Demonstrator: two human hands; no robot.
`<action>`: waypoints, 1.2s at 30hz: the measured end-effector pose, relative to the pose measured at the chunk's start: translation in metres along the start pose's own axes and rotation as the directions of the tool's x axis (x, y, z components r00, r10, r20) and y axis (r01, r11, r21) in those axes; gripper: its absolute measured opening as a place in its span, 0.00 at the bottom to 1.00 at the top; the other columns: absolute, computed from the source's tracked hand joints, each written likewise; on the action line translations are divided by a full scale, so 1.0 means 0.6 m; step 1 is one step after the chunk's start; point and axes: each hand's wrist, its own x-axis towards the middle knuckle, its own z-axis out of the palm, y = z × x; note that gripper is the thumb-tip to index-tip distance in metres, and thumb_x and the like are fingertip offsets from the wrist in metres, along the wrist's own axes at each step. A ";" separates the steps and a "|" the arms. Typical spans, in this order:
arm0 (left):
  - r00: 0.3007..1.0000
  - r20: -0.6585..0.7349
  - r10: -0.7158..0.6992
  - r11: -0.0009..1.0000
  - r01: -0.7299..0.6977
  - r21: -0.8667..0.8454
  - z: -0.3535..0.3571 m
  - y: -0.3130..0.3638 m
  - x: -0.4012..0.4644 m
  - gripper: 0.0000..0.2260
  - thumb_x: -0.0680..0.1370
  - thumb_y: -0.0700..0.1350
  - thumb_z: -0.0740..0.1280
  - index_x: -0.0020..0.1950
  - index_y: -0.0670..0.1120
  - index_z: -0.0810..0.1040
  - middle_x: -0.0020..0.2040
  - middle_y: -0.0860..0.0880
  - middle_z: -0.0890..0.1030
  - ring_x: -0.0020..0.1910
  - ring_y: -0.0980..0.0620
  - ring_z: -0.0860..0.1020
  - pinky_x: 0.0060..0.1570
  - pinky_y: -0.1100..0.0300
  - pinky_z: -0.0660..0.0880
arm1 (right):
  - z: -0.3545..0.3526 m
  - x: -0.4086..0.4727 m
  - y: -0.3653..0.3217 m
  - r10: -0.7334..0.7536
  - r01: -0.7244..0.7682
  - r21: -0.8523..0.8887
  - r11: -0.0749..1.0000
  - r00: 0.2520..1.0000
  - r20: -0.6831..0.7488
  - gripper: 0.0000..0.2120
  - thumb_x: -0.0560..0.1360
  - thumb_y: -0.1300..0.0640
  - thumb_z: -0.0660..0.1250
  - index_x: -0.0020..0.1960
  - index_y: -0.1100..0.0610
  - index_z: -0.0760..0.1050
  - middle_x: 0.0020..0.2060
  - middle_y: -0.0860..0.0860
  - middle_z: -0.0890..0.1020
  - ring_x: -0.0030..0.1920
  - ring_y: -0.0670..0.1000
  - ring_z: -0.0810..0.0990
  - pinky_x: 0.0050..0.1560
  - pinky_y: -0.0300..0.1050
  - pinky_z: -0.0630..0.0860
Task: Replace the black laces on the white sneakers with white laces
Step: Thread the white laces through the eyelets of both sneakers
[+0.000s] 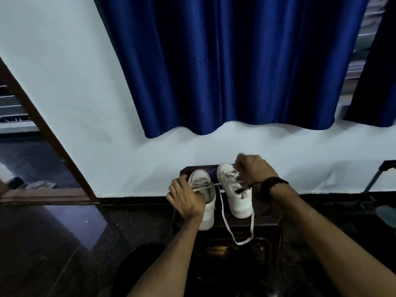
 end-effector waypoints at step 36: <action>0.972 0.100 -0.214 0.921 0.235 -0.310 0.028 0.002 -0.004 0.09 0.73 0.37 0.64 0.53 0.41 0.76 0.55 0.41 0.75 0.59 0.38 0.73 0.45 0.46 0.74 | 0.093 -0.182 -0.049 -0.198 0.274 -0.245 0.930 0.935 0.295 0.21 0.74 0.39 0.62 0.52 0.56 0.80 0.57 0.56 0.79 0.58 0.58 0.77 0.55 0.49 0.73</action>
